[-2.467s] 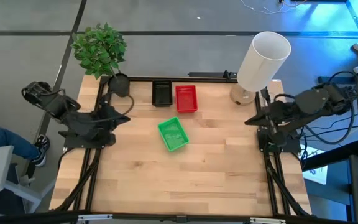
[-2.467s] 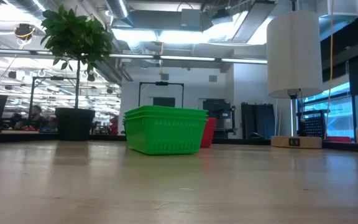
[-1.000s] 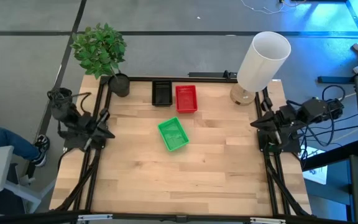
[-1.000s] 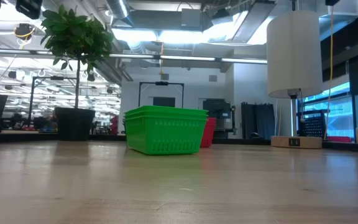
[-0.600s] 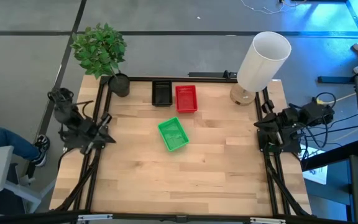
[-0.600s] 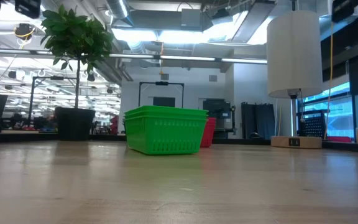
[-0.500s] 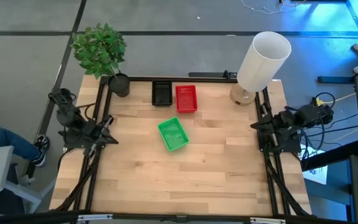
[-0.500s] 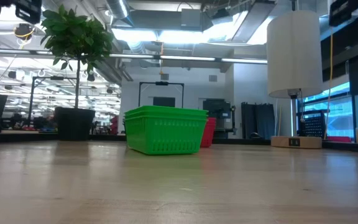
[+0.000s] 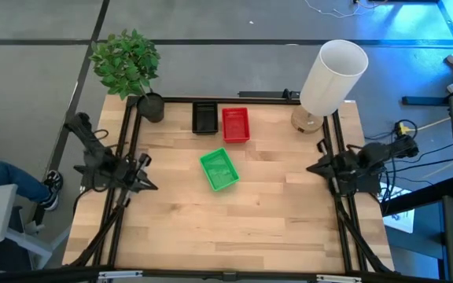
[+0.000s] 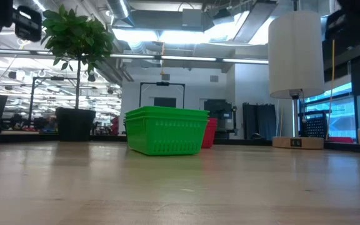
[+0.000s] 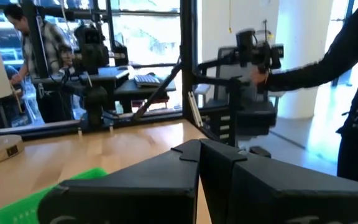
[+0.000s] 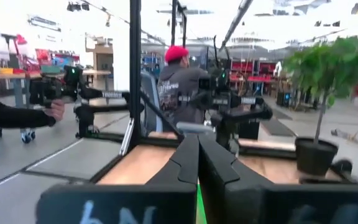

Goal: Stack baskets by color
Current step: Return to Home Position

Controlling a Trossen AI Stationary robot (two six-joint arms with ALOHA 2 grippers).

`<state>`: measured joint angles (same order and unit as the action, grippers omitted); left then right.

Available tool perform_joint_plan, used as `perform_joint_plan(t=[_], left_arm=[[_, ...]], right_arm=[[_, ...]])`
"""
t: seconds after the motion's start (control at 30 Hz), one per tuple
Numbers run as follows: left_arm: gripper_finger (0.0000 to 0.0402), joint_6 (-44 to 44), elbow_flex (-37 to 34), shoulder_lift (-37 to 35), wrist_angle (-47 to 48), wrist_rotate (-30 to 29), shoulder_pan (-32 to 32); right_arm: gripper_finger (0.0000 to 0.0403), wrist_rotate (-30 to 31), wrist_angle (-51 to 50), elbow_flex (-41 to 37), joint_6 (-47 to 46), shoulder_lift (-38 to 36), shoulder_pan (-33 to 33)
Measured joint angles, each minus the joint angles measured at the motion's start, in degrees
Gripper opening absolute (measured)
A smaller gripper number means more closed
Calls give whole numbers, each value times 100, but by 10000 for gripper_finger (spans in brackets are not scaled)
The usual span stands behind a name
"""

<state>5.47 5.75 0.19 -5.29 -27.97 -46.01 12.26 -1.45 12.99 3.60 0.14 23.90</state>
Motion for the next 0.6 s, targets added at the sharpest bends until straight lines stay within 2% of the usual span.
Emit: perform_joint_plan(t=[0.13,0.3,0.47,0.6], left_arm=[[0,-40,-518,-2,-753,-11,5],[0,-169,-533,13,-623,-36,73],[0,-81,-533,11,-561,-48,155],[0,-76,-533,11,-473,-53,175]], right_arm=[[0,2,154,-417,-181,2,0],[0,10,263,-818,-199,2,0],[0,-81,798,-1262,-210,4,0],[0,-165,712,-1261,-200,9,0]])
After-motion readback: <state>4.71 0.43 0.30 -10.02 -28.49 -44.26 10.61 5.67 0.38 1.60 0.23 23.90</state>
